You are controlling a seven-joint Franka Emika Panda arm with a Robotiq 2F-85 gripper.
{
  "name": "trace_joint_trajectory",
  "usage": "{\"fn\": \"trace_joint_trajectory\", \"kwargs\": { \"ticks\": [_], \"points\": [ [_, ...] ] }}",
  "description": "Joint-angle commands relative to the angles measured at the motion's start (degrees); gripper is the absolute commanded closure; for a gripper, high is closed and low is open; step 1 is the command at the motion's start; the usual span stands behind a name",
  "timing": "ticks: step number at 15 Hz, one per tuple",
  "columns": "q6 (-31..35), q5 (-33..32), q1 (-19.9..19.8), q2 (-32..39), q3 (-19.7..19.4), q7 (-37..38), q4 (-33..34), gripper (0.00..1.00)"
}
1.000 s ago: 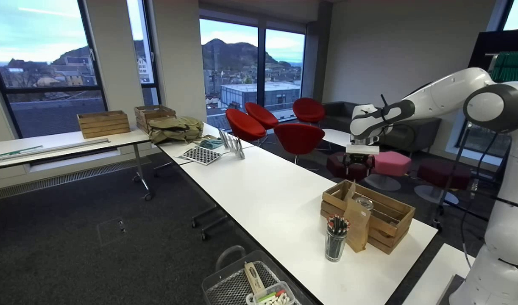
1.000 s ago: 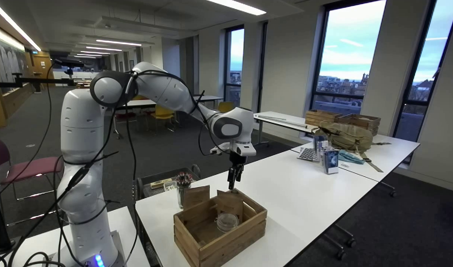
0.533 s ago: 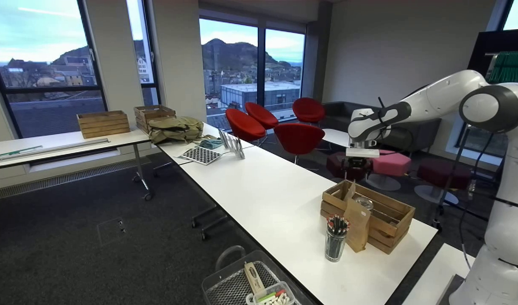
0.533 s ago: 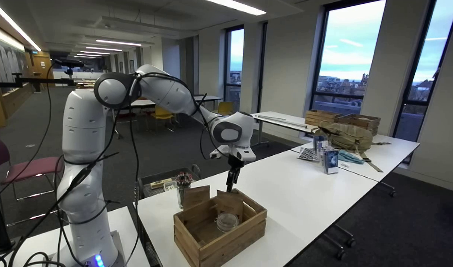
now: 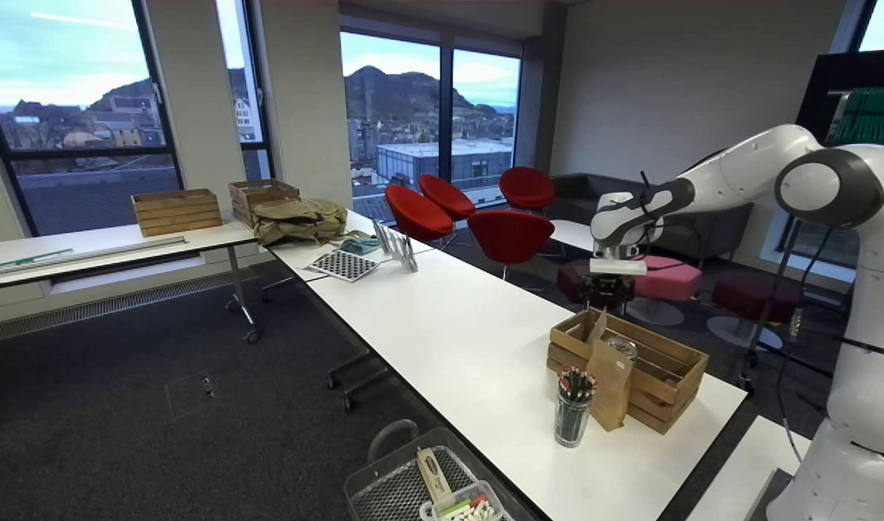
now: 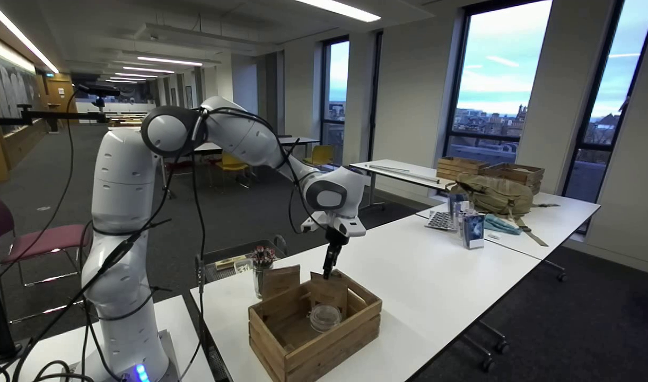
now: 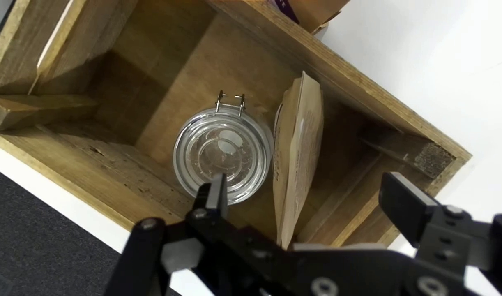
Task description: Remove two brown packets from the box
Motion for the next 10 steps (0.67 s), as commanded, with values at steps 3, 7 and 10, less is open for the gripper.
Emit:
{"fn": "trace_joint_trajectory", "kwargs": {
  "ticks": [3,7,10],
  "points": [
    [0.96,1.25,0.15,-0.37,-0.06,-2.02,-0.63,0.0],
    [1.14,1.24,0.13,-0.31,-0.08,-2.1,-0.69,0.0],
    [1.24,1.2,0.12,-0.24,-0.1,-2.12,-0.75,0.0]
  ]
}}
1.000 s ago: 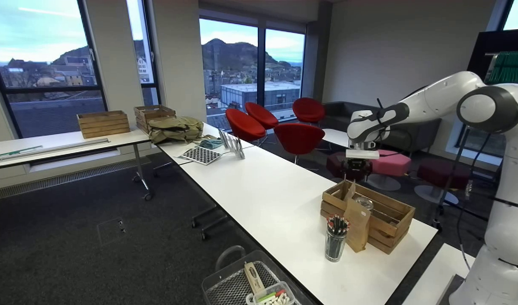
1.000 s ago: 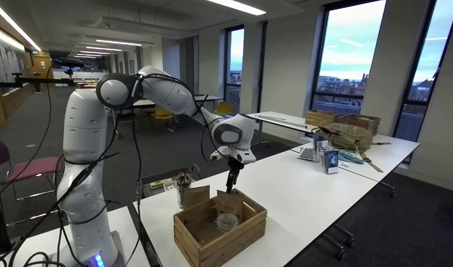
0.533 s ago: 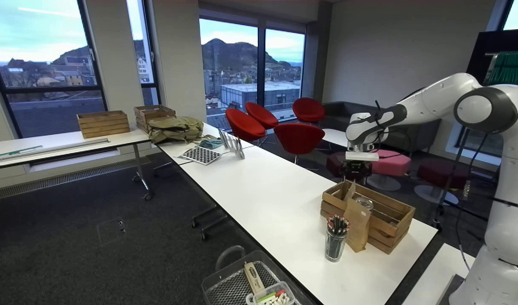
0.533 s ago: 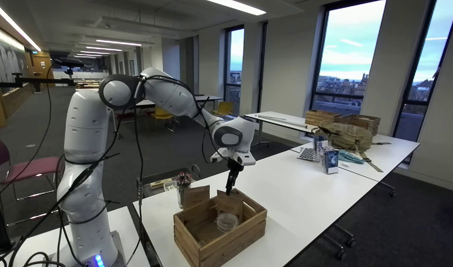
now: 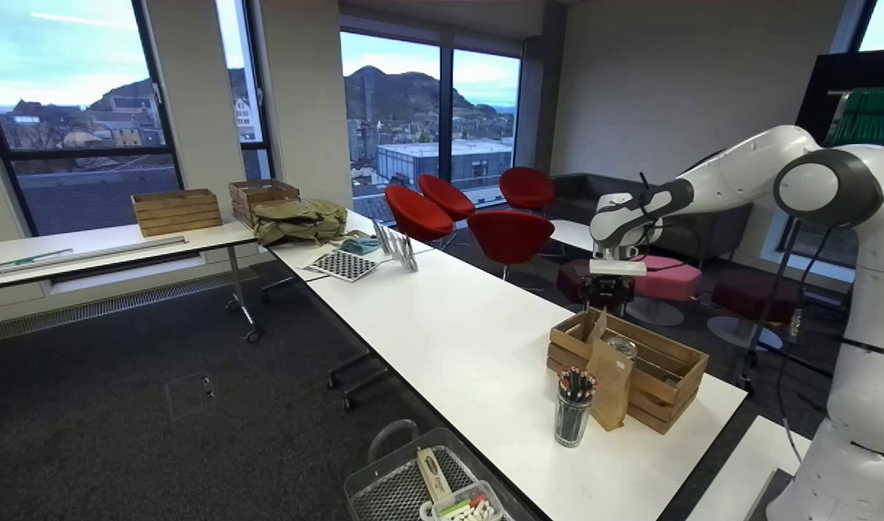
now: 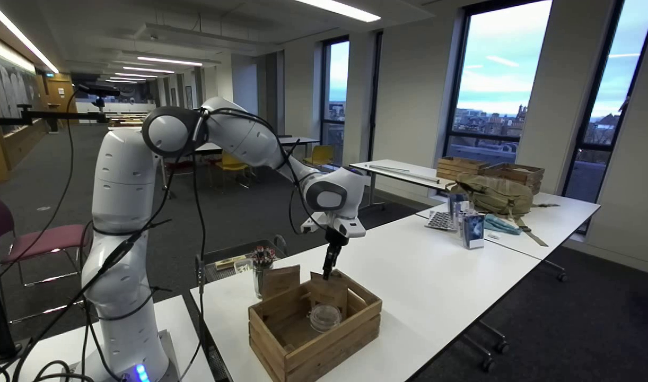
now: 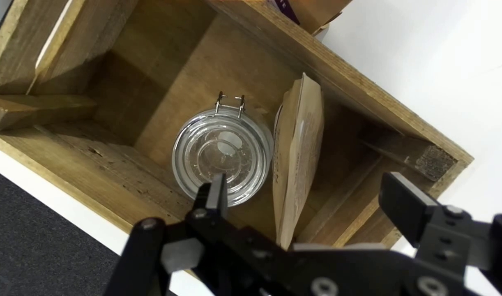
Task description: Remove two brown packets from the box
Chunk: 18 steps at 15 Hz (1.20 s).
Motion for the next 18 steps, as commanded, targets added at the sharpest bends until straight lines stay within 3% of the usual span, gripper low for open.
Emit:
{"fn": "trace_joint_trajectory", "kwargs": {
  "ticks": [1,2,3,5,12,14,18],
  "points": [
    [1.18,1.15,0.1,-0.51,-0.17,-1.97,-0.77,0.0],
    [1.26,1.15,0.08,-0.52,-0.19,-1.97,-0.81,0.25],
    [1.29,1.08,0.07,-0.53,-0.22,-1.99,-0.84,0.26],
    [1.4,0.99,0.04,-0.55,-0.28,-2.02,-0.9,0.4],
    [1.56,1.08,-0.13,-0.72,-0.4,-2.21,-1.11,0.95],
    [1.61,1.1,-0.16,-0.77,-0.43,-2.23,-1.17,1.0],
    [1.67,1.14,-0.23,-0.84,-0.52,-2.26,-1.27,1.0]
  ]
}}
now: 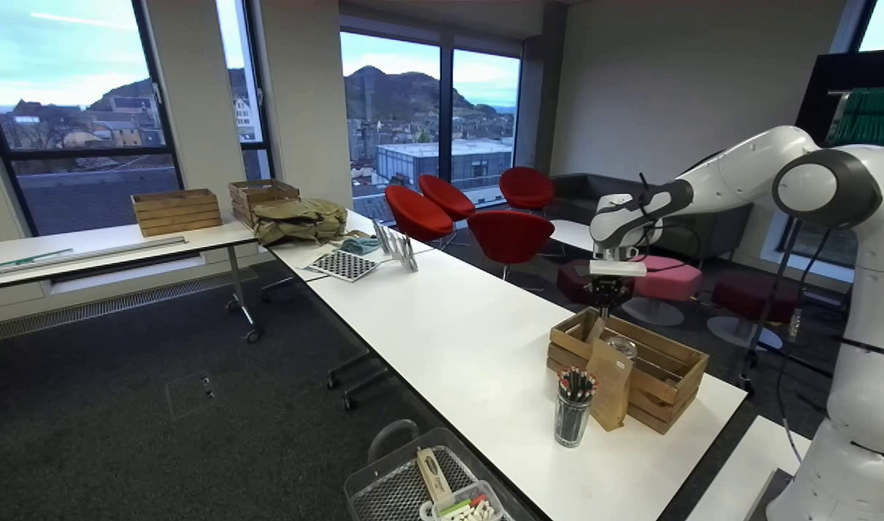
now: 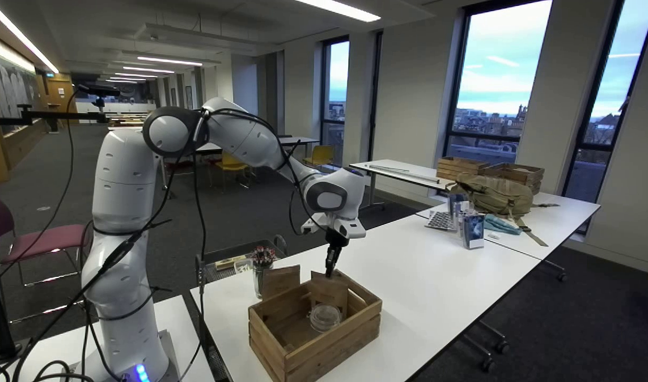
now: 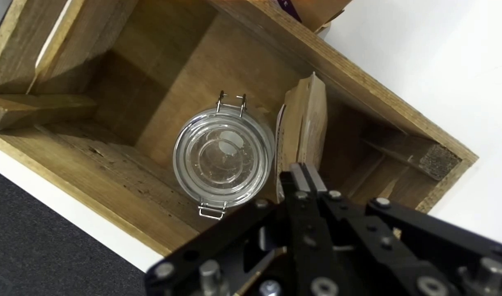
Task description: Remove two brown packets from the box
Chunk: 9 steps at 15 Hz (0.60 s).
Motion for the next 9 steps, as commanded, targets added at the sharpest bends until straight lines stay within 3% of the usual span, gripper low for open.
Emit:
{"fn": "trace_joint_trajectory", "kwargs": {
  "ticks": [1,9],
  "points": [
    [1.54,1.16,-0.2,-1.08,-0.42,-2.2,-1.3,1.0],
    [-4.23,1.19,-0.51,-10.82,-1.01,-1.44,-3.27,1.0]
  ]
}}
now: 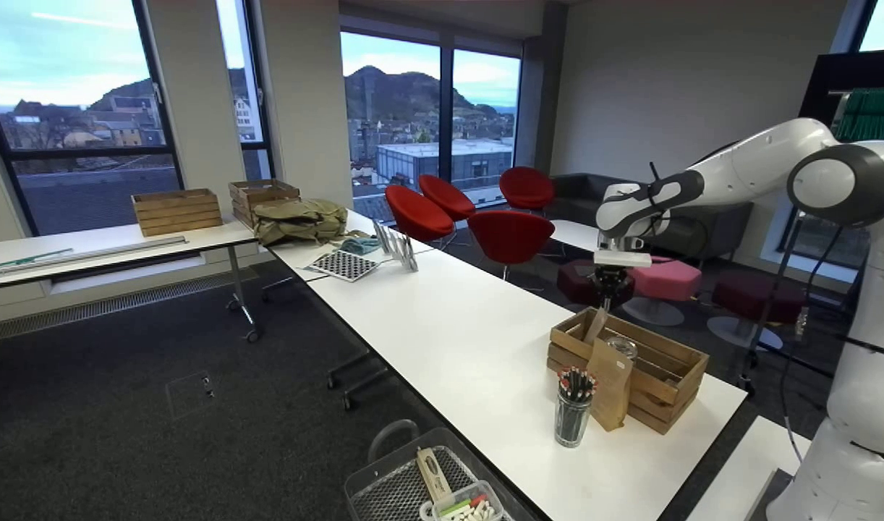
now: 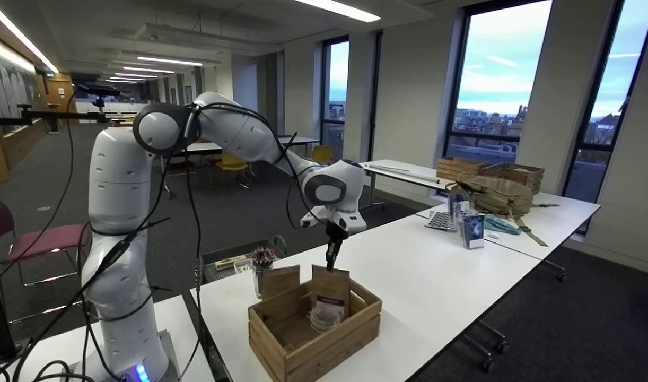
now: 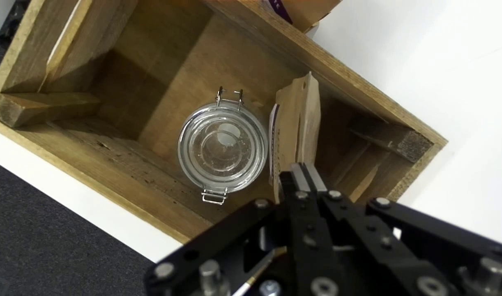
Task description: Remove two brown packets from the box
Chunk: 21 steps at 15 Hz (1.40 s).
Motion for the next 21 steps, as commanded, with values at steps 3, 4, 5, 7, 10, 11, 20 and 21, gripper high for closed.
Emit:
{"fn": "trace_joint_trajectory", "kwargs": {
  "ticks": [3,4,5,7,10,11,20,21],
  "points": [
    [-6.4,-0.8,-0.12,-12.23,0.02,-0.17,-2.81,1.0],
    [-7.61,-0.92,0.0,-13.58,0.42,-0.21,-2.43,1.0],
    [-8.8,-1.12,0.16,-14.79,0.92,0.02,-1.95,1.0],
    [-11.05,-1.4,0.62,-16.41,2.31,0.58,-0.43,1.0],
    [-14.78,-1.81,1.45,-16.73,5.1,1.07,3.46,1.0],
    [-15.9,-1.97,1.87,-16.38,5.95,1.27,5.02,1.0],
    [-22.78,-3.24,4.0,-10.17,9.25,-0.06,16.14,1.0],
    [-23.01,-3.84,4.24,-9.3,9.31,-0.37,16.87,1.0]
  ]
}}
